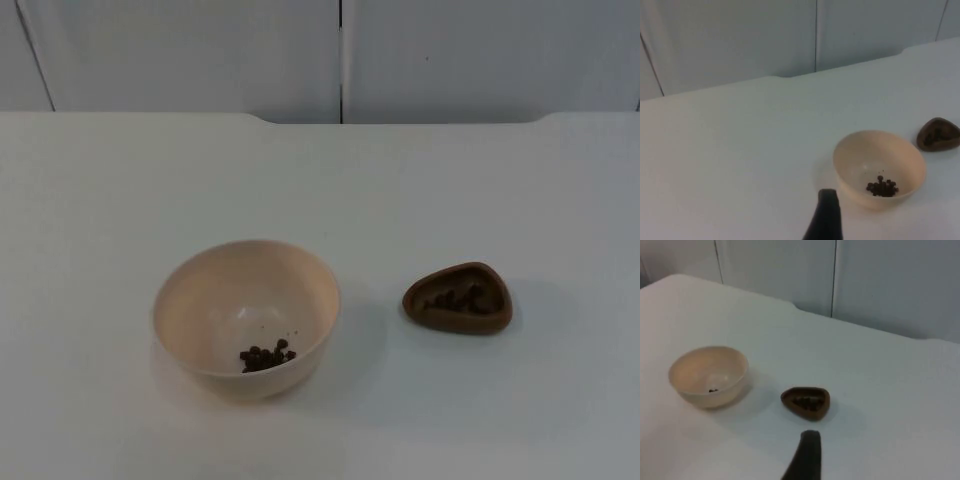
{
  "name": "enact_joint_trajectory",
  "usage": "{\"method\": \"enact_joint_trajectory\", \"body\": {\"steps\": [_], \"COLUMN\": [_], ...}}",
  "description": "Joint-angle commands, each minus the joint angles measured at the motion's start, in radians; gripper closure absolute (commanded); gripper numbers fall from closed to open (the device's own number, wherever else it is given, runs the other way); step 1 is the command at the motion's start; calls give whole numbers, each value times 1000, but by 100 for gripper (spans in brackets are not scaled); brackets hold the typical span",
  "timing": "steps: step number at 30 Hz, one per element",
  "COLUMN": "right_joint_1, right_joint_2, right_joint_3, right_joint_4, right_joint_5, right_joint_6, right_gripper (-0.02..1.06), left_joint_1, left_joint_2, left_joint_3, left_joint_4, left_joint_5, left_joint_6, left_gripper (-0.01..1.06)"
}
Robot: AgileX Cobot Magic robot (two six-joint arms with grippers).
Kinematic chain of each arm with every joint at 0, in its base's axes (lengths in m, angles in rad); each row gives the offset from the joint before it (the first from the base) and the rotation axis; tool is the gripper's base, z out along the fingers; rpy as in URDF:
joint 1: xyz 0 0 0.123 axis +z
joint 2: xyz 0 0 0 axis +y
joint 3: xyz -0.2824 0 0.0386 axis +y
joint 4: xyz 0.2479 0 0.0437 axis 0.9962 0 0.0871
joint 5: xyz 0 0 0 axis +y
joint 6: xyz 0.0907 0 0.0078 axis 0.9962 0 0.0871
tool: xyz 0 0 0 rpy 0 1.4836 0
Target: Pick up the bowl with the left hand and pour the coffee beans from the cup into the bowl with the right hand.
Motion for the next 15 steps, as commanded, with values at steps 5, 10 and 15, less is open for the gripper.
{"method": "enact_joint_trajectory", "body": {"steps": [5, 10, 15], "right_joint_1": [-1, -1, -1], "right_joint_2": [-2, -2, -2], "right_joint_3": [77, 131, 131], "right_joint_4": [15, 23, 23], "right_joint_5": [22, 9, 11], "right_joint_6": [-15, -15, -15], "right_gripper": [31, 31, 31], "left_joint_1": [-5, -5, -5], "left_joint_2": [-3, -3, -3], "left_joint_3": [4, 4, 4], "left_joint_4": [-8, -24, -81], "left_joint_5": [33, 58, 50], "left_joint_6": [17, 51, 68], "left_gripper": [36, 36, 36]}}
